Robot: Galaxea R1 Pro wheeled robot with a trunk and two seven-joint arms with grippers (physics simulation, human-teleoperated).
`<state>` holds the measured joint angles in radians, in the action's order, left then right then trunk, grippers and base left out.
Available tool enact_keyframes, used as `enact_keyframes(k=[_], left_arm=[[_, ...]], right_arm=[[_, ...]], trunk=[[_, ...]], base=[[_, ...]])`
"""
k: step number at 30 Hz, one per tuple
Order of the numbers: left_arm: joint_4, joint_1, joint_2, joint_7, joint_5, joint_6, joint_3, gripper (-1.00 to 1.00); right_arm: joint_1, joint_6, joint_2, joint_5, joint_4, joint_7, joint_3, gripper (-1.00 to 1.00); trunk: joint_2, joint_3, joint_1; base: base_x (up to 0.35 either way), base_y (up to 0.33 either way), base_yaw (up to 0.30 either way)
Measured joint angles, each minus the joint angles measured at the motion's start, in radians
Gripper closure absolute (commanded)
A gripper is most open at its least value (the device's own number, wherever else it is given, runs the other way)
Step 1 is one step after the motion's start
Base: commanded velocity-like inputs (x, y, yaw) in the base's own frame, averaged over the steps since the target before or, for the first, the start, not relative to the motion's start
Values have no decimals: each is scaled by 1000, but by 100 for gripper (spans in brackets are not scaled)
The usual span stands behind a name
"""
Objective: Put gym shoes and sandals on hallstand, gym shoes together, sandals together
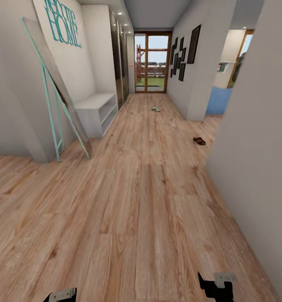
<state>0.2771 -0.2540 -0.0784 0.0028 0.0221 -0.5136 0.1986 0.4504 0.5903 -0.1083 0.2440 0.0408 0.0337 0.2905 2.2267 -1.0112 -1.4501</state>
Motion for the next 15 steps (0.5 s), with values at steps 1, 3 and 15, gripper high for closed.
enact_keyframes(k=[1, 3, 15], left_arm=[[0, 0, 0, 0, 0, 0, 0, -100], [0, 0, 0, 0, 0, 0, 0, -100], [-1, 0, 1, 0, 0, 0, 0, -100]], right_arm=[[0, 0, 0, 0, 0, 0, 0, -100], [0, 0, 1, 0, 0, 0, 0, -100], [0, 0, 1, 0, 0, -3, 0, -100]], trunk=[[0, 0, 0], [0, 0, 0], [0, 1, 0]], base=[[338, 79, 0], [338, 78, 0], [338, 77, 0]])
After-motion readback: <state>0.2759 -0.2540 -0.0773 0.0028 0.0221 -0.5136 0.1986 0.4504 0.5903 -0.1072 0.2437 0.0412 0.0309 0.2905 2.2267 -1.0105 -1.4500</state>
